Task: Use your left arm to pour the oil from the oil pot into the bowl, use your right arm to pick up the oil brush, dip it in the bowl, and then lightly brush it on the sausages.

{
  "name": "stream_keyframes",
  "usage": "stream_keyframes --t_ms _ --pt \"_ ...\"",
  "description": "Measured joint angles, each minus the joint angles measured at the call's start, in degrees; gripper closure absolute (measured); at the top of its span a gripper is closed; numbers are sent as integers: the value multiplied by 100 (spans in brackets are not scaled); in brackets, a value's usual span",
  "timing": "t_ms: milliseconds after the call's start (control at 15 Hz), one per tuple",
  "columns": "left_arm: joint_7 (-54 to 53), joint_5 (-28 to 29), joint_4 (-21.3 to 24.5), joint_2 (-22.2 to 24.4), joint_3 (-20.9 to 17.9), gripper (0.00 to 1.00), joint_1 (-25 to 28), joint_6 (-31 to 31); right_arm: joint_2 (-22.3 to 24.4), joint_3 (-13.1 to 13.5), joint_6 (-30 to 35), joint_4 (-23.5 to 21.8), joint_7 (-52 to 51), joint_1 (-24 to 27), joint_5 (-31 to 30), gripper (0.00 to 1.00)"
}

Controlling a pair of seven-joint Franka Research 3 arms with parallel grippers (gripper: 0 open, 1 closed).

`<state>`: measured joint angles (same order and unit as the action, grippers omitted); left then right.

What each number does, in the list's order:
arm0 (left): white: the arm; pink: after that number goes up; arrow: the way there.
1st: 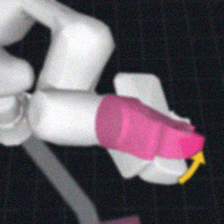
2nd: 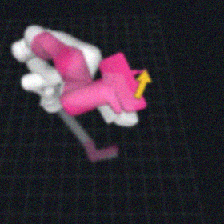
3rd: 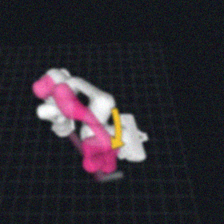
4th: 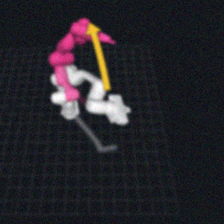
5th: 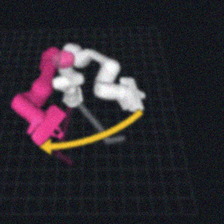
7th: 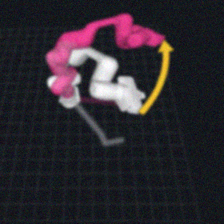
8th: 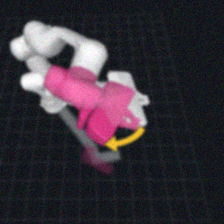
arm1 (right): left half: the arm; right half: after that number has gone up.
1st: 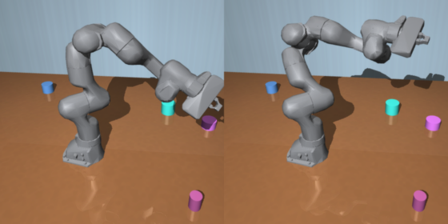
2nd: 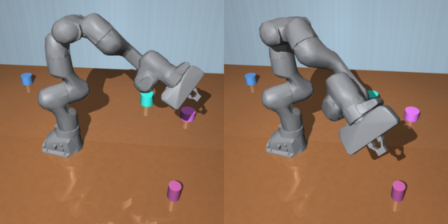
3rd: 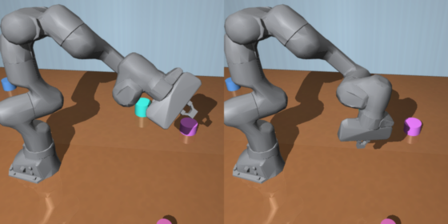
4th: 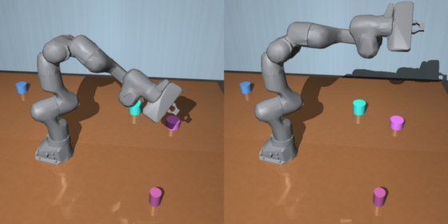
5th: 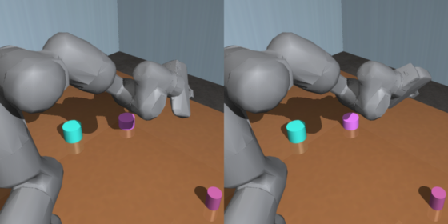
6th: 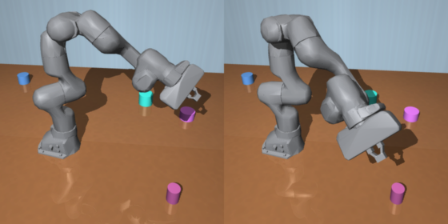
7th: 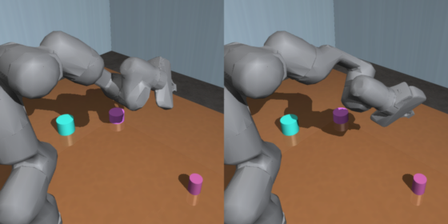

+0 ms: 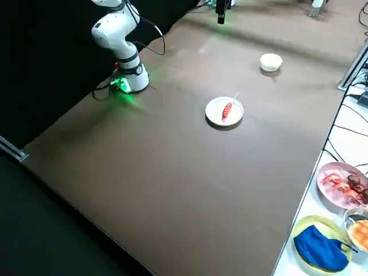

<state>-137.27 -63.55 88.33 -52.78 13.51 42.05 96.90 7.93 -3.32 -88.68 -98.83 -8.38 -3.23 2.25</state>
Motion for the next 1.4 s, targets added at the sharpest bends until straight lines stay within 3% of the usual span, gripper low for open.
stream_keyframes --t_ms 533,600,867,1067,1400 --pt "-107 -1 36 0 38 3 -179 -1 0 0 -4 -1 0 0 0 0" --pt "-105 -16 37 0 38 6 -174 2 0 0 -5 -1 0 0 0 0" --pt "43 -47 37 2 46 42 -201 89 0 0 -13 -1 0 0 0 0" --pt "530 -152 36 42 86 44 -273 396 0 0 -19 -1 0 0 0 0" --pt "1209 -171 -11 508 190 44 -965 1090 0 0 -31 -7 0 0 0 0"
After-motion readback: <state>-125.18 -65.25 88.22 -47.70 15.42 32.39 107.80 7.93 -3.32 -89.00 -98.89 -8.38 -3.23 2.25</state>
